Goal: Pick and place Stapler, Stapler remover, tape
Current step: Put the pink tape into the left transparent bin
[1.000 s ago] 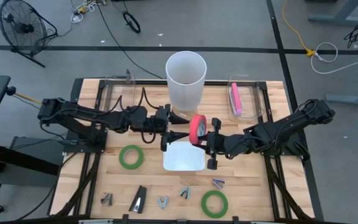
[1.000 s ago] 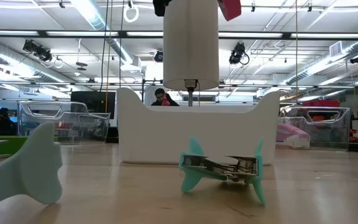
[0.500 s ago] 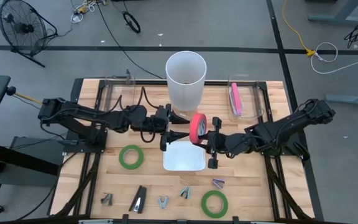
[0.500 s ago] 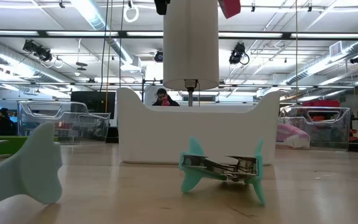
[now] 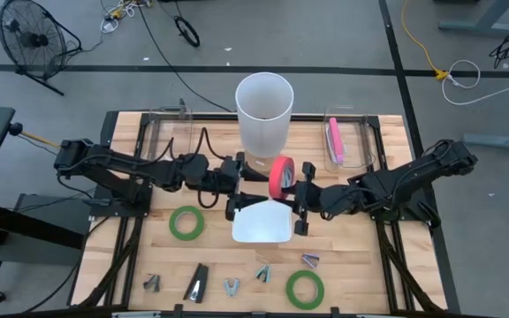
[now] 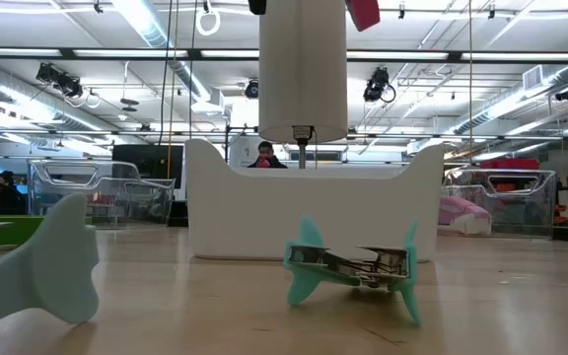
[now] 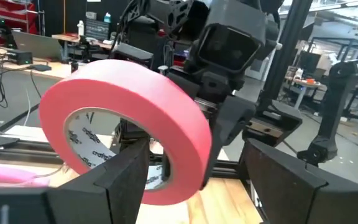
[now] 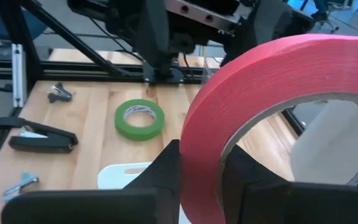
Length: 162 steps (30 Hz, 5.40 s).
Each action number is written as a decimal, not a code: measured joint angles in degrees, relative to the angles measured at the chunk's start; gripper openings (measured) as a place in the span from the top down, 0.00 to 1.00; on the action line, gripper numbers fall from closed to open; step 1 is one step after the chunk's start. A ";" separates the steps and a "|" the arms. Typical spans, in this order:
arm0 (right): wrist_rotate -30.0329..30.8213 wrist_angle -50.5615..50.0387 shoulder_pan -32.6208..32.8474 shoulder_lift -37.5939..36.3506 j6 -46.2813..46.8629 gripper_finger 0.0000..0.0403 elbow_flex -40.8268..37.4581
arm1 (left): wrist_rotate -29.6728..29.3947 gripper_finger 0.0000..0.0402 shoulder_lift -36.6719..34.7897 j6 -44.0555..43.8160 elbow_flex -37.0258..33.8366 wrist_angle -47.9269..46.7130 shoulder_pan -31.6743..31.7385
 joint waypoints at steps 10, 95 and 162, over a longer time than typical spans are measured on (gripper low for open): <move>-1.38 2.67 0.29 1.23 -0.11 0.85 0.00 | -1.81 0.34 -0.04 0.11 0.00 1.73 0.43; -9.71 6.10 -3.86 3.78 -2.12 0.39 -0.11 | -1.44 0.77 1.76 3.47 -0.09 3.49 0.16; -7.10 2.43 1.82 5.11 1.52 0.45 -0.02 | -9.56 0.77 -22.16 -3.66 -16.25 -65.02 55.14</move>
